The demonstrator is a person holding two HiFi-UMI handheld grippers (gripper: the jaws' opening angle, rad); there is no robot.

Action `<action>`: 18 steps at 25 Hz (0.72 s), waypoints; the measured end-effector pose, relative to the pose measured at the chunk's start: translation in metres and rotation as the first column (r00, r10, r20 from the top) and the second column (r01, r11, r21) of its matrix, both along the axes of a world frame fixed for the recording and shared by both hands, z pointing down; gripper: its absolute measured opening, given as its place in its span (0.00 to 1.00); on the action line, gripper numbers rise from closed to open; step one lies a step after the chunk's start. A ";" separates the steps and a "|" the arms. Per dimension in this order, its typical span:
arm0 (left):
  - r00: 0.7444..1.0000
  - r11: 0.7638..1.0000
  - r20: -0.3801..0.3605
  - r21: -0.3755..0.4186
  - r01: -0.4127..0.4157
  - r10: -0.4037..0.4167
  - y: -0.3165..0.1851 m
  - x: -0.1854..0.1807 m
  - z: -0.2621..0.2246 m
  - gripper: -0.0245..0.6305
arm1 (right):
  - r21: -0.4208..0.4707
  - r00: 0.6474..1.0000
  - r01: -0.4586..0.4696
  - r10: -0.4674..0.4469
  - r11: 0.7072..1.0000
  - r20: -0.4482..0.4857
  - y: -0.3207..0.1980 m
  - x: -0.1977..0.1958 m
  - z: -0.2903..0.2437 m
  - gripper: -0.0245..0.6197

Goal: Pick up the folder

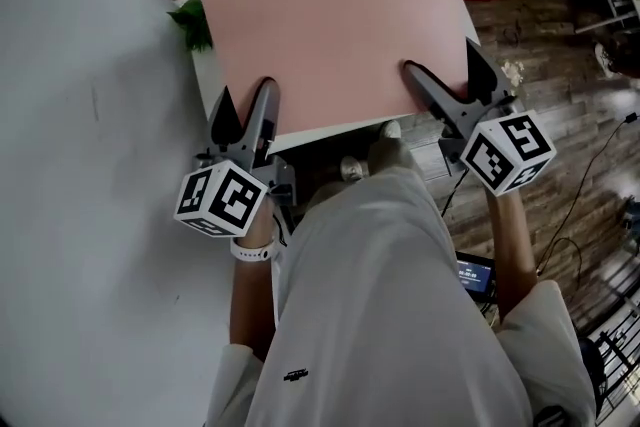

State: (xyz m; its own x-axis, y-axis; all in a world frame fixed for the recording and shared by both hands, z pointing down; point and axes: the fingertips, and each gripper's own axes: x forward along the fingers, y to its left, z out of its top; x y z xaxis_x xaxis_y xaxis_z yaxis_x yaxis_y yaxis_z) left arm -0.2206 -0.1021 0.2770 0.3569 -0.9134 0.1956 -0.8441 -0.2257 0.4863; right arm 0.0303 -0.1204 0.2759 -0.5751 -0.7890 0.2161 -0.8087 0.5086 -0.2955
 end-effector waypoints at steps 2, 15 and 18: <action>1.000 1.000 0.007 0.016 -0.002 0.002 0.004 -0.001 -0.007 0.53 | 0.014 1.000 -0.012 0.012 1.000 0.001 0.006 -0.001 -0.007 0.66; 0.999 0.999 0.048 0.047 -0.014 0.012 0.022 -0.004 -0.021 0.52 | 0.003 0.999 -0.043 0.043 0.999 0.023 0.030 -0.004 -0.016 0.66; 0.997 0.998 0.073 0.055 -0.017 0.013 0.025 -0.007 -0.024 0.52 | -0.005 0.998 -0.047 0.047 0.999 0.046 0.033 -0.006 -0.014 0.66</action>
State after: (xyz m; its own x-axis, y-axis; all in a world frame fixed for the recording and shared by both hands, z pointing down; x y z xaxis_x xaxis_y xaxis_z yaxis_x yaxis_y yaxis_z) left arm -0.2271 -0.0771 0.2525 0.3578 -0.9181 0.1706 -0.8728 -0.2638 0.4106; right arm 0.0245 -0.0871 0.2618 -0.5469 -0.8147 0.1931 -0.8171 0.4690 -0.3353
